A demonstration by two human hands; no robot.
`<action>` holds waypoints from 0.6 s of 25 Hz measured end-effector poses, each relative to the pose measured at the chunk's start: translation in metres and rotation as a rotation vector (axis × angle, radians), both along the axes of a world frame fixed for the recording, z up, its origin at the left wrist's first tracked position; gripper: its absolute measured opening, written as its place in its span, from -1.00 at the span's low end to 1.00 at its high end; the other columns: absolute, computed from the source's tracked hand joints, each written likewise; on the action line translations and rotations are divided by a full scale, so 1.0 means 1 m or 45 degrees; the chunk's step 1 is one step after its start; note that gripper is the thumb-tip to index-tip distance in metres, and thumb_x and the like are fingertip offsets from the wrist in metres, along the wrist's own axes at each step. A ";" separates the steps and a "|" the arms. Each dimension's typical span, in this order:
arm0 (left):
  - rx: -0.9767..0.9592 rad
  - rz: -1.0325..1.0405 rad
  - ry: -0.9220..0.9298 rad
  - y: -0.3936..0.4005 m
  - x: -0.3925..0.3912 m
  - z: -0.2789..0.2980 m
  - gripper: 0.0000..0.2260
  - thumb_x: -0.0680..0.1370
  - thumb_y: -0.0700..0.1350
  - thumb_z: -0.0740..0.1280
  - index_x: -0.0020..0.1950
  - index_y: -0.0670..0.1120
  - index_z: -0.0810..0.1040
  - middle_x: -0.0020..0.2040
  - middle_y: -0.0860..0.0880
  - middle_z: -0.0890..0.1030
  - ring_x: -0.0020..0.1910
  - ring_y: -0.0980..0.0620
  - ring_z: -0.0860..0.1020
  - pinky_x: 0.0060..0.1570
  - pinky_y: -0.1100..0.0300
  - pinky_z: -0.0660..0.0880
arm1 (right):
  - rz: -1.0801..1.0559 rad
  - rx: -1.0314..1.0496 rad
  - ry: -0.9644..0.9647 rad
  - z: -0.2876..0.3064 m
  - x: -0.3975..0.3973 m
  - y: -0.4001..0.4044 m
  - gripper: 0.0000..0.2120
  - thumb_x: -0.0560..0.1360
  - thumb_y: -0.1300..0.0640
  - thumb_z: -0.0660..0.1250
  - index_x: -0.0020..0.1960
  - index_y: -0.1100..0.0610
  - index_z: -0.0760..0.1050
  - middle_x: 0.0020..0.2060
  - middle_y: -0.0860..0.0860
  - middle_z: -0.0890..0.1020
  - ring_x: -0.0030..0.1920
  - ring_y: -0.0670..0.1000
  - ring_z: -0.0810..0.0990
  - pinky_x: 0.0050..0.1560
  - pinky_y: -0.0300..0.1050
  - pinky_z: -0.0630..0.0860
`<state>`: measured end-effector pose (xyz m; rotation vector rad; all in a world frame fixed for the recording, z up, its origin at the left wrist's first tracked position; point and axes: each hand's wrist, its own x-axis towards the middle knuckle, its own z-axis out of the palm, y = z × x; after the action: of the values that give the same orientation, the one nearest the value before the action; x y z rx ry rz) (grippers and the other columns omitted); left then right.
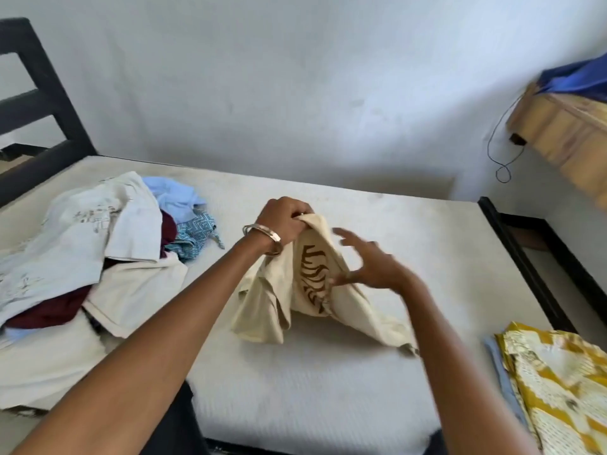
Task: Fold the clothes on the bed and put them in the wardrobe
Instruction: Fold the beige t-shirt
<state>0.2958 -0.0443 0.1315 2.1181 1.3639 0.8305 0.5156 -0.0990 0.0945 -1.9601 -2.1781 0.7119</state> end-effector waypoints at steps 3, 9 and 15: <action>-0.165 0.015 -0.194 -0.006 0.024 0.007 -0.73 0.45 -0.29 0.25 -0.11 0.04 0.64 -0.08 -0.04 0.68 -0.03 0.01 0.61 -0.01 0.21 0.50 | -0.084 0.249 0.074 -0.020 -0.016 0.002 -0.80 0.51 0.01 0.37 0.08 0.06 0.50 -0.05 0.00 0.59 0.04 0.12 0.48 0.02 0.03 0.32; -0.093 -0.116 0.540 0.008 -0.027 0.018 -0.63 0.24 0.21 0.53 -0.05 0.13 0.56 -0.15 0.05 0.58 -0.16 0.04 0.49 -0.18 0.18 0.38 | -0.232 0.526 0.555 0.025 0.050 0.007 -0.73 0.55 0.14 0.31 -0.30 0.18 0.45 -0.43 0.01 0.45 -0.34 -0.04 0.39 -0.28 -0.05 0.35; 0.096 0.493 0.484 0.012 -0.044 -0.010 -0.89 0.48 -0.13 0.35 -0.03 0.02 0.61 -0.03 -0.08 0.65 0.05 -0.19 0.57 -0.01 0.03 0.48 | -0.232 0.496 0.948 0.070 0.061 -0.016 -0.61 0.47 0.01 0.47 -0.42 0.12 0.42 -0.48 -0.05 0.35 -0.44 -0.07 0.27 -0.41 -0.16 0.19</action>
<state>0.2516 -0.0327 0.1220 2.1787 2.0149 0.6441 0.5769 -0.1146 0.1640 -1.3692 -1.5249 0.7546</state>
